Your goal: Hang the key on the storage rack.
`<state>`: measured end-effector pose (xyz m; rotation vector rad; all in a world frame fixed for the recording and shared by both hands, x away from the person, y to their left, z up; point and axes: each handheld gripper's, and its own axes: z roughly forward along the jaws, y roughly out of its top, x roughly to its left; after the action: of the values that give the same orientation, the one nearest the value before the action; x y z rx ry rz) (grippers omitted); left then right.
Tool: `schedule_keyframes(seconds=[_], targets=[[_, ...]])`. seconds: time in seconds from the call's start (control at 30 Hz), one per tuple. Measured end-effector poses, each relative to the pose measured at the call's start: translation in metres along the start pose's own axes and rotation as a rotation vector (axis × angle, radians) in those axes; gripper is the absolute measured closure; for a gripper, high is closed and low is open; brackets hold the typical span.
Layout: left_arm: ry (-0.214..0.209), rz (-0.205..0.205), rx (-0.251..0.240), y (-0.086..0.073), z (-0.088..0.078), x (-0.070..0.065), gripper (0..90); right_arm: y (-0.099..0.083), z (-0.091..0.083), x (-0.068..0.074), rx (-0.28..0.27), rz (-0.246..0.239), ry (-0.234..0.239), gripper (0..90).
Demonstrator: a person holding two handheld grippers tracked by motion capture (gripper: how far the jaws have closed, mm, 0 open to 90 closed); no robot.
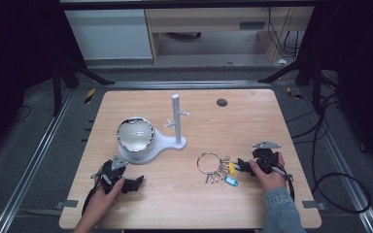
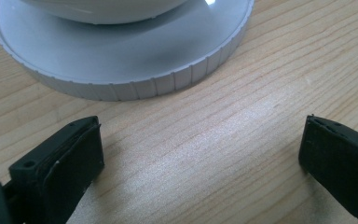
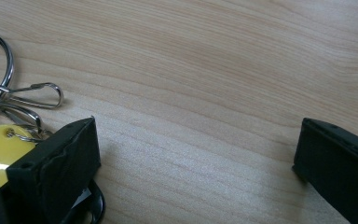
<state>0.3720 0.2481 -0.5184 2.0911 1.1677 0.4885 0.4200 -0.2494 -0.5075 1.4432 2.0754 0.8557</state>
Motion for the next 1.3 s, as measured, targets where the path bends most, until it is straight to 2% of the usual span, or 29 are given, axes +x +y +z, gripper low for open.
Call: schedule_keyframes(seconds=[0.2, 0.23, 0.3, 0.33, 0.4, 0.5, 0.57, 0.63, 0.7, 0.77, 0.8, 0.83, 0.87, 1.17, 1.2, 1.3], targets=[[0.001, -0.003, 0.014, 0.002, 0.000, 0.000, 0.0, 0.000, -0.001, 0.000, -0.001, -0.001, 0.006, 1.6], [0.000, -0.003, 0.017, 0.002, 0.000, 0.000, 0.0, 0.000, -0.001, -0.001, -0.006, -0.015, 0.017, 4.2], [-0.001, -0.002, 0.017, 0.002, 0.000, 0.000, 0.0, 0.000, -0.002, -0.002, -0.005, -0.013, 0.020, 7.0], [0.000, -0.001, 0.016, 0.002, 0.000, 0.000, 0.0, 0.001, -0.004, -0.003, 0.000, -0.017, 0.030, 13.1], [0.001, -0.002, 0.016, 0.001, 0.000, 0.000, 0.0, 0.005, -0.007, -0.004, 0.013, -0.020, 0.046, 15.4], [-0.001, 0.001, 0.016, 0.001, 0.000, 0.000, 0.0, 0.014, -0.013, -0.006, 0.057, -0.071, 0.065, 18.6], [-0.002, 0.001, 0.015, 0.001, 0.000, 0.000, 0.0, 0.016, -0.015, -0.005, 0.068, -0.082, 0.073, 18.6], [-0.002, 0.001, 0.015, 0.001, 0.000, 0.000, 0.0, 0.029, -0.023, -0.005, 0.108, -0.124, 0.095, 19.8], [-0.002, 0.001, 0.015, 0.001, 0.000, 0.000, 0.0, 0.038, -0.028, -0.005, 0.124, -0.144, 0.104, 23.7], [-0.003, 0.001, 0.016, 0.001, 0.000, 0.000, 0.0, 0.041, -0.029, -0.005, 0.133, -0.156, 0.110, 23.8], [-0.002, 0.001, 0.016, 0.001, 0.000, 0.000, 0.0, 0.049, -0.032, -0.004, 0.162, -0.189, 0.132, 25.6], [-0.002, 0.001, 0.016, 0.001, 0.000, 0.000, 0.0, 0.049, -0.032, -0.004, 0.162, -0.189, 0.132, 25.6], [-0.002, 0.001, 0.016, 0.001, 0.000, 0.000, 0.0, 0.055, -0.034, -0.002, 0.198, -0.226, 0.141, 27.0], [-0.001, 0.001, 0.012, 0.001, -0.001, 0.000, 0.0, 0.067, -0.037, 0.002, 0.262, -0.281, 0.189, 37.6], [-0.001, 0.000, 0.011, 0.001, -0.001, 0.000, 0.0, 0.068, -0.037, 0.005, 0.267, -0.310, 0.206, 42.7], [-0.001, 0.001, 0.011, 0.001, -0.001, 0.000, 0.0, 0.069, -0.036, 0.008, 0.282, -0.335, 0.214, 44.0]])
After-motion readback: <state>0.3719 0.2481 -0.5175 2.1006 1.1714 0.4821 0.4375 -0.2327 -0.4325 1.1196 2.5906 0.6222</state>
